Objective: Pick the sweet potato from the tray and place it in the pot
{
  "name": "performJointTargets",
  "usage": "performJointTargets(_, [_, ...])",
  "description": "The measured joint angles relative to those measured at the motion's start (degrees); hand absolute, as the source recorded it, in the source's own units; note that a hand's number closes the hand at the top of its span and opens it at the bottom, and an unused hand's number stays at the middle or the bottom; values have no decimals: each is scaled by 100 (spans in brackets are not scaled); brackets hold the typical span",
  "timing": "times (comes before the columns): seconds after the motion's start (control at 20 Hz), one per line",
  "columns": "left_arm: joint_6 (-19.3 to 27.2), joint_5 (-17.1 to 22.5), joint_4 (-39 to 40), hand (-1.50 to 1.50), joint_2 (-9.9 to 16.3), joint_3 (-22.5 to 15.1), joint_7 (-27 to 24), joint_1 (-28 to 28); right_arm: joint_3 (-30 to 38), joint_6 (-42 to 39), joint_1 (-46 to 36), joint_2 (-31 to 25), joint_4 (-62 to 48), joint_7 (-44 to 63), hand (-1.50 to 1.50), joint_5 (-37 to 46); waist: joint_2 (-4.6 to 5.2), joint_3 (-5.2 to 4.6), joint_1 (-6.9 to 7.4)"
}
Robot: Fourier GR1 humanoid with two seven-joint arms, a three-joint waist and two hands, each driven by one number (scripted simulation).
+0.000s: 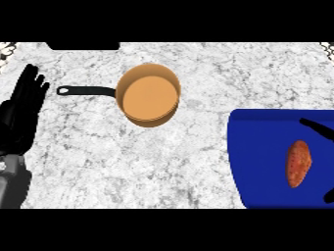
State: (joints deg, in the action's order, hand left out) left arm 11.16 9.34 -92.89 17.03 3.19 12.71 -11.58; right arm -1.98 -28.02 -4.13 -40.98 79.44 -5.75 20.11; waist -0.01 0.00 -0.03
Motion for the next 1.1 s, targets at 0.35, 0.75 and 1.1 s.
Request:
performJointTargets(0.35, [-154, -147, 52, 0, -226, 80, -242, 154, 152, -9, -36, 375, -266, -265, -150, 510, 2, 2, 5])
performJointTargets(0.75, [-225, -264, 123, 0, -279, 232, -29, -126, 150, 309, -294, 810, -1020, -514, -150, 1262, 4, 1, 8])
performJointTargets(1.1, [-336, -291, 68, 0, -338, 299, -51, -43, -1, 630, -457, 897, -1439, -1139, 150, 1821, -3, -13, 25])
